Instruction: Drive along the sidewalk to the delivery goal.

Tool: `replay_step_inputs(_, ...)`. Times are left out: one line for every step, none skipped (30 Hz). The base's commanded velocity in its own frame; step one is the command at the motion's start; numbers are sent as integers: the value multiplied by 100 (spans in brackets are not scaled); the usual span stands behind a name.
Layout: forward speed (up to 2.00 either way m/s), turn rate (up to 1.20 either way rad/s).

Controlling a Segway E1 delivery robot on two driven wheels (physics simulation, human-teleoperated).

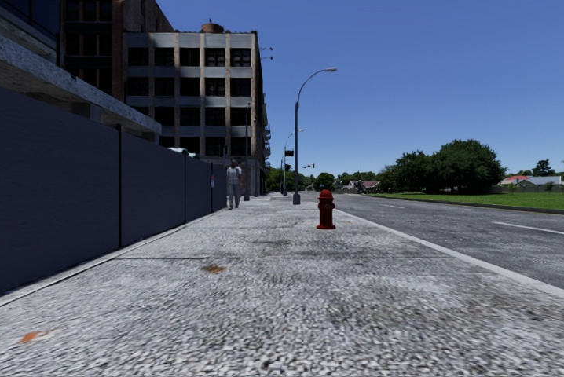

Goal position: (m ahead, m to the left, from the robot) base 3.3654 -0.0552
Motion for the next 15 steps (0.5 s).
replay_step_inputs(200,0)
replay_step_inputs(200,0)
replay_step_inputs(200,0)
replay_step_inputs(200,0)
replay_step_inputs(200,0)
replay_step_inputs(200,0)
replay_step_inputs(200,0)
replay_step_inputs(200,0)
replay_step_inputs(200,0)
replay_step_inputs(200,0)
replay_step_inputs(200,0)
replay_step_inputs(200,0)
replay_step_inputs(200,0)
replay_step_inputs(200,0)
replay_step_inputs(200,0)
